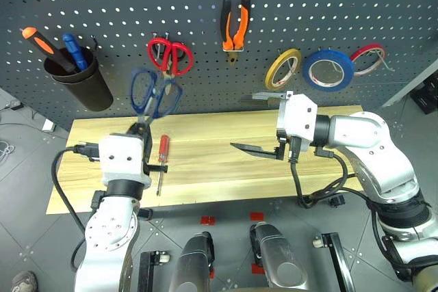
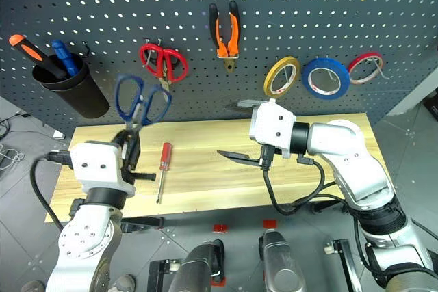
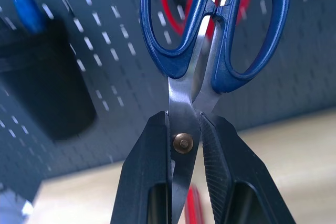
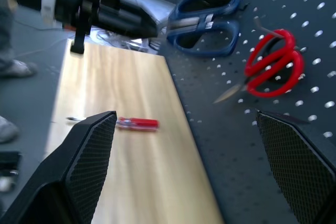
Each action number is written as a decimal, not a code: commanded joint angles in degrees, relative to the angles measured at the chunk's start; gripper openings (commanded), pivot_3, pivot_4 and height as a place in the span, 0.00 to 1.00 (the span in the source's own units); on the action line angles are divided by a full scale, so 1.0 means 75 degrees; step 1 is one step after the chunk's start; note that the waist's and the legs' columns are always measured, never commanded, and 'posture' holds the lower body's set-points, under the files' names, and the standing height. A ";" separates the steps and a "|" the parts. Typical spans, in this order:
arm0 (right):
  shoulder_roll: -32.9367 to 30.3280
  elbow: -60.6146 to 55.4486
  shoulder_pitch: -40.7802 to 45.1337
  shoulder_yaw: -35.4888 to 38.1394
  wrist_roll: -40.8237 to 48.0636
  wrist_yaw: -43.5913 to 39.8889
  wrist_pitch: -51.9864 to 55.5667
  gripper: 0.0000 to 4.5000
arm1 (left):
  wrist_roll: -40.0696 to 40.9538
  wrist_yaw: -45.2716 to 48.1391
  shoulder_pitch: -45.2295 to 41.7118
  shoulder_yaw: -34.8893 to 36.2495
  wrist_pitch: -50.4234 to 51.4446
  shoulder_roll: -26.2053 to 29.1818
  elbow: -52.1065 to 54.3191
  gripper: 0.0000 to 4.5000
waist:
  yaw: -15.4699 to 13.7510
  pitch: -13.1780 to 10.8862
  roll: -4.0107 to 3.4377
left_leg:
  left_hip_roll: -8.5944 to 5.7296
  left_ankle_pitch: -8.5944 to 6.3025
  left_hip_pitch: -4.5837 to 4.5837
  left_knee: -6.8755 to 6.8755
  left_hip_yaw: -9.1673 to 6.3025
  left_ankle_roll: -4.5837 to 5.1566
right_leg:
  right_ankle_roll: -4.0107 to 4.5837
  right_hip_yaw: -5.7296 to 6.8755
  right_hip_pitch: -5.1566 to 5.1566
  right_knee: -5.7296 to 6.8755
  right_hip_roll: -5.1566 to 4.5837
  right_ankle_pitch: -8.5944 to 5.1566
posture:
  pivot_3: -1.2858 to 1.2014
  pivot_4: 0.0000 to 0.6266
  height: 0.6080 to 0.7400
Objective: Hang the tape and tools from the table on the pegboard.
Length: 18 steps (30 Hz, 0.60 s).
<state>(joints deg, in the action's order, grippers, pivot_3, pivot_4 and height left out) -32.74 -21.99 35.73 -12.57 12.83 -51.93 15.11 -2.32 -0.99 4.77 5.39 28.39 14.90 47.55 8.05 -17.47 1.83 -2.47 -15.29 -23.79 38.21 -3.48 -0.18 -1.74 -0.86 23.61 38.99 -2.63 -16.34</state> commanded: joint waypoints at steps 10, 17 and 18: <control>0.0413 0.0522 0.0562 -0.0268 -0.0511 -0.0043 -0.0702 1.00 | 0.0704 0.0738 -0.1605 0.0541 -0.0212 0.0019 -0.1450 0.11 | 0.0016 0.0000 0.0000 | 0.0004 0.0000 -0.0001 0.0010 0.0004 0.0000 | 0.0000 -0.0002 0.0001 0.0006 0.0005 0.0003 | 0.40 0.45 1.00; 0.0554 0.0584 0.0604 -0.0290 -0.0602 -0.0046 -0.0723 1.00 | 0.0646 0.1059 -0.1960 0.0361 -0.0634 0.0172 -0.2302 0.11 | 0.0018 0.0000 0.0000 | 0.0006 0.0000 -0.0006 0.0028 0.0002 -0.0001 | 0.0000 -0.0001 0.0001 0.0009 0.0006 0.0004 | 0.39 0.45 1.00; 0.0600 0.0581 0.0611 -0.0286 -0.0602 -0.0029 -0.0714 1.00 | 0.0625 0.1079 -0.2057 0.0327 -0.0724 0.0182 -0.2407 0.11 | 0.0018 0.0000 0.0000 | 0.0006 0.0000 -0.0008 0.0034 0.0000 0.0000 | -0.0002 0.0001 0.0001 0.0010 0.0006 0.0007 | 0.39 0.46 1.00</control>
<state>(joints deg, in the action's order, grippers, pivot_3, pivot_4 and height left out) -28.59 -15.88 39.43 -14.94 7.93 -52.28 10.58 2.81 6.81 -9.37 8.10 25.78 15.61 28.41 8.19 -17.47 1.83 -2.43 -15.29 -23.86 38.50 -3.48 -0.18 -1.76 -0.85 23.61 39.07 -2.59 -16.27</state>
